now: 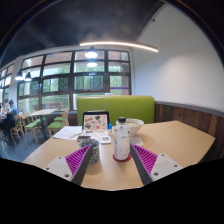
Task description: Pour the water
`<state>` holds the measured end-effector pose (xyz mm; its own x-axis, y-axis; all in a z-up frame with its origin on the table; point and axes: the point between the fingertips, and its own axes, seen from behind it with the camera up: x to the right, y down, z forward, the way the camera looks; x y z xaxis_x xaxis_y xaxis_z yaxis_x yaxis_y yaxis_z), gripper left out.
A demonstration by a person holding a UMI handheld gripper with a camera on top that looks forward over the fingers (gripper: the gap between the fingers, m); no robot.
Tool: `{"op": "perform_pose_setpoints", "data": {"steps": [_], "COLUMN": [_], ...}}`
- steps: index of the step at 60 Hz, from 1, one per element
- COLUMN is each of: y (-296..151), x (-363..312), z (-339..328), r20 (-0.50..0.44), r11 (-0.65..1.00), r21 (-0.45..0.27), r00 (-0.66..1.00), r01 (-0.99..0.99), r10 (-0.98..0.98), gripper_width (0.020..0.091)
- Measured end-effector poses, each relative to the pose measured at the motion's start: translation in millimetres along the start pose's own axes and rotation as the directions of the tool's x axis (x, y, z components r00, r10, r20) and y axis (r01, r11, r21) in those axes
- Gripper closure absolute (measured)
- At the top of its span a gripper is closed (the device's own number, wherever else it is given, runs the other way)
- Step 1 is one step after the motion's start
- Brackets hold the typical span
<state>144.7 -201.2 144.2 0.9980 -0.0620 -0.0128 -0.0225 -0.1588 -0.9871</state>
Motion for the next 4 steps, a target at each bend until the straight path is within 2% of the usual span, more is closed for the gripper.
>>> {"op": "perform_pose_setpoints", "data": {"steps": [4], "y": [-1.1], "x": [-2.6], "z": [-30.3], "r20": [0.005], "r11": [1.0], "r21": [0.003], "r00": [1.0], "r01": [-0.004], "r10": [0.004], "gripper_width": [0.027]}}
